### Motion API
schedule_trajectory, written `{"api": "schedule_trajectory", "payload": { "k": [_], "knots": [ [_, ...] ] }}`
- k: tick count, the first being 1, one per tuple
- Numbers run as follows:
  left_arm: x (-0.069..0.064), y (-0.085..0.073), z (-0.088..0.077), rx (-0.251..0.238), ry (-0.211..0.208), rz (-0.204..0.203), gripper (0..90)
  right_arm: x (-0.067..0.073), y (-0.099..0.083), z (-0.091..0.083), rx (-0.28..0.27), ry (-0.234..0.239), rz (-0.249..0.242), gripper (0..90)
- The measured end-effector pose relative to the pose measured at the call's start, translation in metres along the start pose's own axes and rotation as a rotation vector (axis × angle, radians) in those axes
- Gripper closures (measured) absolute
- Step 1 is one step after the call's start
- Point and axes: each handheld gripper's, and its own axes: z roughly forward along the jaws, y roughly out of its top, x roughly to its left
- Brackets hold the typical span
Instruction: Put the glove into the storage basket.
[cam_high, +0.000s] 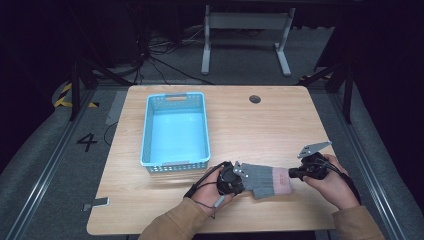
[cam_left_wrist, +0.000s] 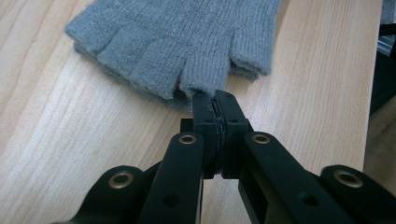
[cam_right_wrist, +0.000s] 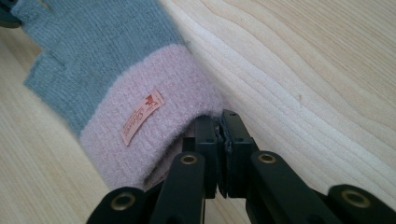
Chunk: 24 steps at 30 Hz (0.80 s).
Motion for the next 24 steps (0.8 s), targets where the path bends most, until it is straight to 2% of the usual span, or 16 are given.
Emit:
{"api": "schedule_trajectory", "payload": {
  "k": [6, 10, 14, 16, 19, 24],
  "knots": [
    [0.001, 0.0, 0.005, 0.01, -0.007, -0.006, 88.4, -0.002, -0.001, 0.006, 0.02, -0.01, 0.0, 86.8],
    [0.001, -0.002, 0.005, 0.012, -0.011, -0.011, 87.6, -0.001, -0.001, 0.004, 0.021, -0.05, -0.021, 84.0],
    [0.001, -0.002, 0.005, 0.017, -0.004, -0.013, 80.5, -0.002, -0.001, 0.003, 0.016, -0.072, -0.024, 81.7],
    [0.002, -0.003, 0.005, 0.035, -0.006, -0.015, 77.1, -0.003, -0.002, 0.001, 0.02, -0.084, -0.024, 80.7],
    [0.002, -0.004, 0.004, 0.045, 0.007, -0.026, 73.6, -0.005, -0.003, -0.002, 0.023, -0.116, -0.031, 79.3],
    [0.003, -0.003, 0.0, 0.039, 0.005, -0.037, 67.3, -0.008, -0.004, -0.01, 0.001, -0.136, -0.015, 75.9]
  ]
}}
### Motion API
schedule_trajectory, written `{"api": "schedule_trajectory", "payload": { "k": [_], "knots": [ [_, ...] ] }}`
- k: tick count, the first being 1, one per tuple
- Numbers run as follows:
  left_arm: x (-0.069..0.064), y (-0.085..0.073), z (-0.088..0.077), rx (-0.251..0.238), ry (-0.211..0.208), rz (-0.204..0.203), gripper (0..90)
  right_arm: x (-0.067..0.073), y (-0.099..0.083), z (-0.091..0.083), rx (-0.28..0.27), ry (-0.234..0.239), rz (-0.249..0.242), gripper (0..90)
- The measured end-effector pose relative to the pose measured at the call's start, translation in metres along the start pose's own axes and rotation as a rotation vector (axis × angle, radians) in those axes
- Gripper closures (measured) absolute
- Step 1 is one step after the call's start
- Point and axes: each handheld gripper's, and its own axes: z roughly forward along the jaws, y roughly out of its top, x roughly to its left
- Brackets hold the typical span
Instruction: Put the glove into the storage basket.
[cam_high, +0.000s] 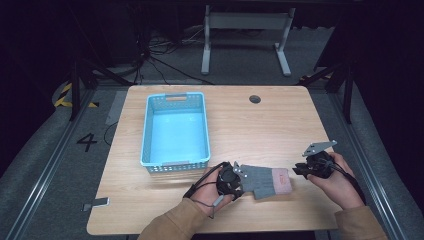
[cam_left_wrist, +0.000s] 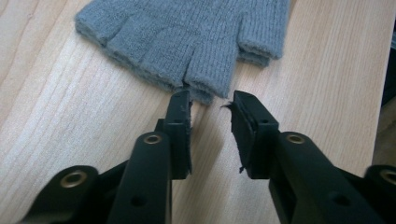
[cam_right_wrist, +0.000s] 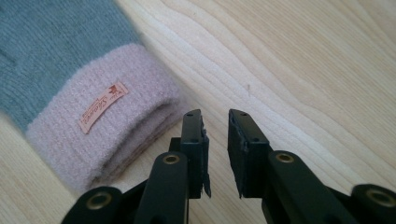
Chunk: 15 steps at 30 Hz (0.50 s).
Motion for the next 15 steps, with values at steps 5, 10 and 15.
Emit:
{"api": "schedule_trajectory", "payload": {
  "k": [5, 10, 15],
  "knots": [
    [-0.002, 0.002, -0.003, -0.014, -0.002, -0.011, 57.6, -0.002, 0.0, -0.003, -0.017, -0.001, 0.015, 71.8],
    [-0.004, 0.004, -0.007, -0.034, 0.008, -0.012, 50.6, -0.004, -0.001, -0.002, -0.024, 0.008, 0.041, 68.0],
    [-0.003, 0.004, -0.011, -0.051, 0.016, -0.02, 47.8, -0.006, -0.003, -0.003, -0.043, 0.017, 0.083, 67.4]
  ]
}}
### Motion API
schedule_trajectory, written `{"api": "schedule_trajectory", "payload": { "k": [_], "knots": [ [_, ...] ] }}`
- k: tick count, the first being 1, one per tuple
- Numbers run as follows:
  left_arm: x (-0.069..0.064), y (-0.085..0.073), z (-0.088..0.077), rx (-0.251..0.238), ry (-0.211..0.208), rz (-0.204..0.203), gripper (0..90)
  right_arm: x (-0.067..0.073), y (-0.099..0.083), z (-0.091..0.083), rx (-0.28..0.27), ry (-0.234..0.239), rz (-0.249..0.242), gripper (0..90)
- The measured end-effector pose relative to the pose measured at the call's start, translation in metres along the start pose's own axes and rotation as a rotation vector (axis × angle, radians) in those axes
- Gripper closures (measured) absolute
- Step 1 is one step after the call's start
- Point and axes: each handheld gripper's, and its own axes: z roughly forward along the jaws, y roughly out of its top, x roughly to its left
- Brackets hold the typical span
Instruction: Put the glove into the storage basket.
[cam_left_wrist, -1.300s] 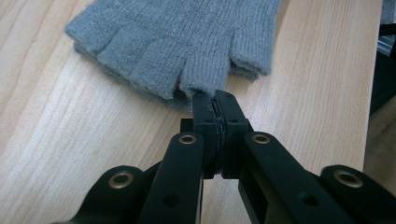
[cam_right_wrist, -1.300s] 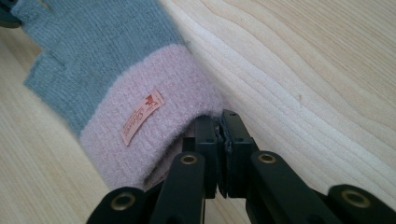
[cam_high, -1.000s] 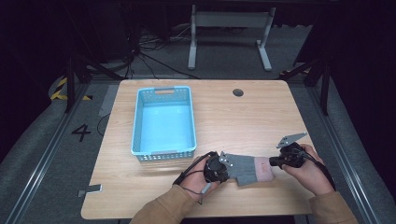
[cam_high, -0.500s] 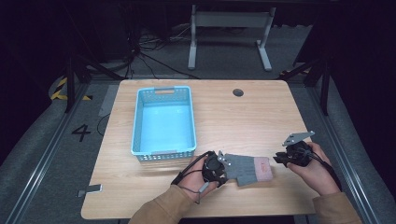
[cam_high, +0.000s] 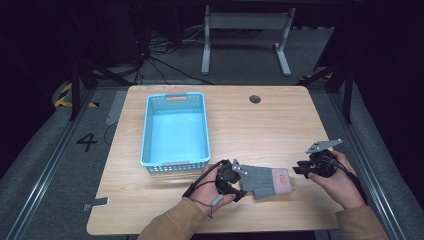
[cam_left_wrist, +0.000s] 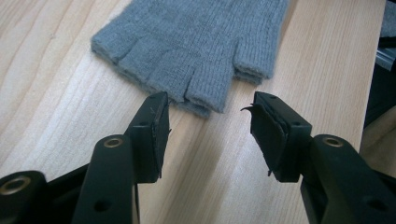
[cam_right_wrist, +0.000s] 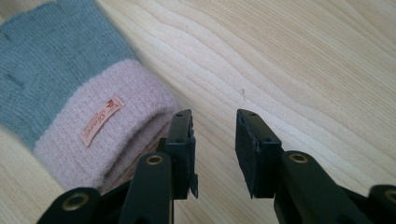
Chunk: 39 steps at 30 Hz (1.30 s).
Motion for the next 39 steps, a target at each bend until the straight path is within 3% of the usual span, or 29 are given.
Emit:
{"api": "schedule_trajectory", "payload": {
  "k": [12, 16, 21, 25, 27, 30, 35, 39],
  "knots": [
    [0.0, 0.003, 0.0, -0.012, 0.0, 0.007, 42.2, -0.007, -0.003, -0.002, -0.06, 0.007, 0.05, 60.4],
    [-0.001, 0.008, -0.003, -0.013, -0.008, 0.01, 40.6, -0.013, -0.005, -0.001, -0.092, -0.02, 0.039, 51.6],
    [-0.005, 0.016, -0.008, -0.029, -0.005, 0.013, 37.6, -0.019, -0.01, -0.003, -0.081, -0.036, 0.124, 41.6],
    [-0.008, 0.028, -0.008, -0.031, 0.0, 0.033, 34.2, -0.026, -0.015, -0.005, -0.116, -0.027, 0.183, 28.7],
    [-0.01, 0.034, -0.007, -0.036, 0.004, 0.046, 32.9, -0.029, -0.016, -0.004, -0.128, -0.021, 0.185, 23.2],
    [-0.009, 0.043, -0.006, -0.041, -0.006, 0.048, 31.2, -0.033, -0.017, -0.003, -0.141, -0.014, 0.183, 22.8],
    [-0.007, 0.055, -0.001, -0.037, -0.011, 0.055, 31.3, -0.036, -0.022, 0.001, -0.161, 0.001, 0.176, 29.3],
    [-0.002, 0.064, 0.009, -0.056, -0.026, 0.058, 29.0, -0.038, -0.025, 0.005, -0.134, 0.005, 0.178, 28.5]
  ]
}}
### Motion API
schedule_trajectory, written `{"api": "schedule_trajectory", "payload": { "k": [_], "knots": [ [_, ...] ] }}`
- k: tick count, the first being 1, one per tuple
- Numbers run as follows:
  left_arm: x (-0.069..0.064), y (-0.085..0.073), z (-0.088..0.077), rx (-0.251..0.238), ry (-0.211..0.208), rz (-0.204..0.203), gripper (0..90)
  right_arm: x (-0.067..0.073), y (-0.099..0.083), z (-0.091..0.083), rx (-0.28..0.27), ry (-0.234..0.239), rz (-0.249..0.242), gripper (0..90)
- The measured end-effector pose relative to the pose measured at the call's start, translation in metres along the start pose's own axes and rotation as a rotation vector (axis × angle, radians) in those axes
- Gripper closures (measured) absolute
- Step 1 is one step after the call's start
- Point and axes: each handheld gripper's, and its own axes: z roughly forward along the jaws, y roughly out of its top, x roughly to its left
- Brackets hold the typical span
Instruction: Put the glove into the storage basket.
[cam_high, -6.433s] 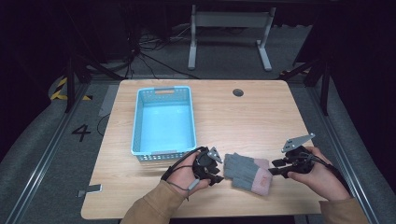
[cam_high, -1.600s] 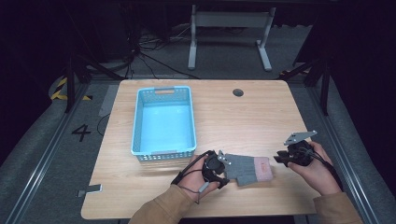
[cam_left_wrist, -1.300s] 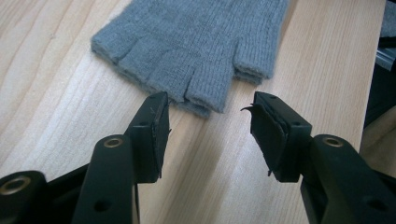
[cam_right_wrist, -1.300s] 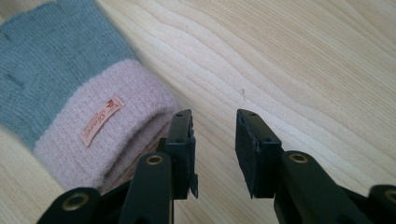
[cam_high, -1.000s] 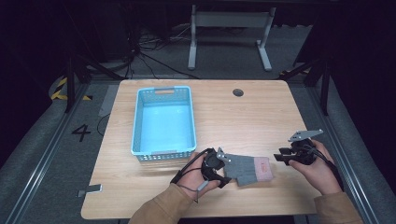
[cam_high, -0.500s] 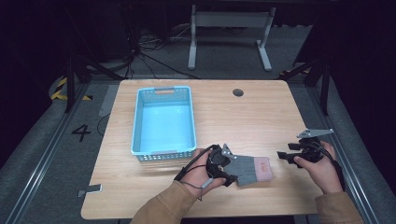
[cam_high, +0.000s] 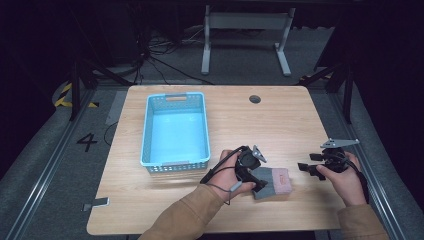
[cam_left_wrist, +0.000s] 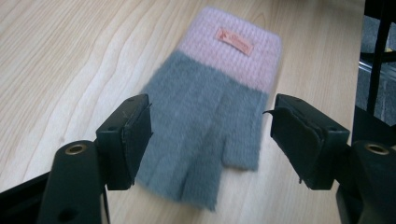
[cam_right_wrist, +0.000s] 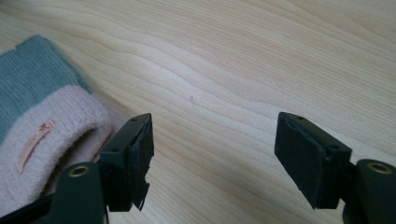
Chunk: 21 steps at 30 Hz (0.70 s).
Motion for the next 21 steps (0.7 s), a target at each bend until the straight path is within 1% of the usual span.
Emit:
{"api": "schedule_trajectory", "payload": {
  "k": [2, 4, 5, 7, 8, 9, 10, 11, 12, 13, 16, 17, 18, 19, 20, 21],
  "knots": [
    [0.001, 0.001, 0.002, 0.0, -0.004, -0.001, 27.3, 0.0, 0.0, 0.0, 0.001, -0.001, 0.001, 28.3],
    [0.005, 0.004, 0.011, -0.008, -0.021, -0.005, 24.1, -0.001, -0.001, 0.0, 0.009, 0.001, 0.012, 29.0],
    [0.005, 0.004, 0.015, -0.008, -0.022, -0.014, 23.8, -0.002, -0.001, 0.0, 0.012, 0.002, 0.019, 29.0],
    [0.006, 0.005, 0.017, -0.01, -0.018, -0.013, 23.5, -0.002, -0.001, -0.001, 0.014, 0.0, 0.028, 29.0],
    [0.009, 0.006, 0.026, -0.008, -0.014, -0.01, 23.3, -0.003, -0.002, -0.002, 0.008, 0.006, 0.031, 29.1],
    [0.01, 0.006, 0.029, 0.0, -0.015, -0.003, 22.8, -0.003, -0.002, -0.003, 0.006, 0.009, 0.033, 29.1],
    [0.01, 0.006, 0.029, 0.0, -0.015, -0.003, 22.3, -0.003, -0.002, -0.003, 0.006, 0.009, 0.033, 29.1],
    [0.012, 0.007, 0.035, 0.008, -0.016, -0.003, 22.2, -0.003, -0.002, -0.004, 0.003, 0.021, 0.037, 29.0],
    [0.012, 0.007, 0.035, 0.008, -0.016, -0.003, 22.2, -0.003, -0.002, -0.004, 0.003, 0.021, 0.037, 29.0],
    [0.013, 0.007, 0.04, 0.014, -0.027, 0.001, 22.2, -0.003, -0.002, -0.004, 0.001, 0.028, 0.037, 29.0],
    [0.012, 0.007, 0.045, 0.019, -0.034, 0.004, 21.6, -0.004, -0.002, -0.004, 0.0, 0.034, 0.04, 29.1],
    [0.012, 0.008, 0.049, 0.03, -0.028, 0.018, 21.5, -0.004, -0.002, -0.004, -0.002, 0.037, 0.042, 29.0],
    [0.012, 0.008, 0.049, 0.03, -0.028, 0.018, 21.5, -0.004, -0.002, -0.004, -0.002, 0.047, 0.044, 29.0],
    [0.011, 0.008, 0.053, 0.043, -0.008, 0.026, 21.6, -0.004, -0.002, -0.004, -0.004, 0.065, 0.048, 29.1],
    [0.011, 0.008, 0.053, 0.043, -0.008, 0.026, 21.7, -0.004, -0.002, -0.004, -0.004, 0.065, 0.048, 29.1],
    [0.01, 0.008, 0.055, 0.049, -0.008, 0.03, 21.5, -0.003, -0.002, -0.003, -0.003, 0.091, 0.051, 29.4]
  ]
}}
